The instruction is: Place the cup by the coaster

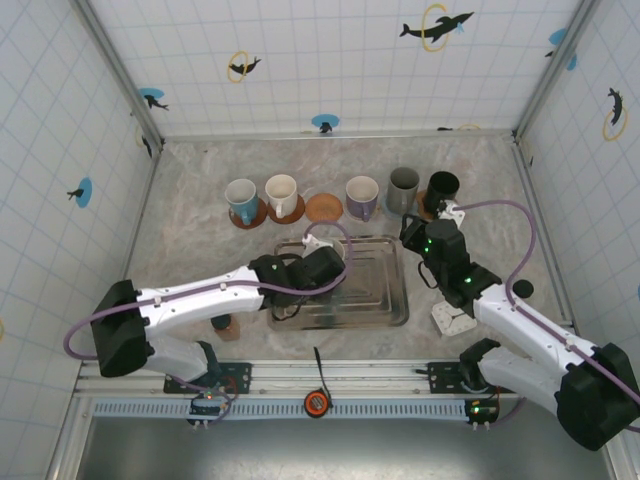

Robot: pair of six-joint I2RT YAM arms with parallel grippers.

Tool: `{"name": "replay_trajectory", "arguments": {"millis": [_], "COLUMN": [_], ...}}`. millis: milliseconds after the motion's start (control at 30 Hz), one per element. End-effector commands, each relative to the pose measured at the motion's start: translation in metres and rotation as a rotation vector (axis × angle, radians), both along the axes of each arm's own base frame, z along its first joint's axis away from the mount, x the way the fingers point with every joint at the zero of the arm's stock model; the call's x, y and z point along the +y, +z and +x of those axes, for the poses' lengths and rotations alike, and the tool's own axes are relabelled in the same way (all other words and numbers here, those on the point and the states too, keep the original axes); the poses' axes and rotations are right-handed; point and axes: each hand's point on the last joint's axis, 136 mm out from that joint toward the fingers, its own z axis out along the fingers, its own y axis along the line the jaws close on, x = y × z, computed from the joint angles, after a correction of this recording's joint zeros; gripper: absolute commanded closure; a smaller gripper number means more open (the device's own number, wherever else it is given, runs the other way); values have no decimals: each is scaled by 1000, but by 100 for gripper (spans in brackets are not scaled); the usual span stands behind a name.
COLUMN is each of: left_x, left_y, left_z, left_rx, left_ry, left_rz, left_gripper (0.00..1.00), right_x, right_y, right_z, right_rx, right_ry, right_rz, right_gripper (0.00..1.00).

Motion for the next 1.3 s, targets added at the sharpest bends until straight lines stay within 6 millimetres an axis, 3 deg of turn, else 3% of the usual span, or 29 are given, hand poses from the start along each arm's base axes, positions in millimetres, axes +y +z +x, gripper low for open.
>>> {"name": "replay_trajectory", "arguments": {"millis": [0,433,800,867,1000,1267], "left_x": [-15,-15,-11,-15,-15,-5], "left_y": [38,51,45,58,59,57], "left_z": [26,74,114,124,138,167], "left_rx": [-110,-165,-165,-188,-193,-206], "left_ry": [11,55,89,94,99,125], "left_rz": [-90,-96,-67,-93,-92,-77], "left_gripper": [100,100,100,100,100,100], "right_x": [1,0,5,4,4,8], "right_y": [16,18,23,23,21,17], "right_z": [7,8,9,9,10,15], "right_rx": [-38,-42,-49,-49,-46,-35], "right_ry": [-6,2,27,23,23,35], "right_rz": [11,14,20,15,9,5], "right_gripper": [46,46,46,46,46,46]}}
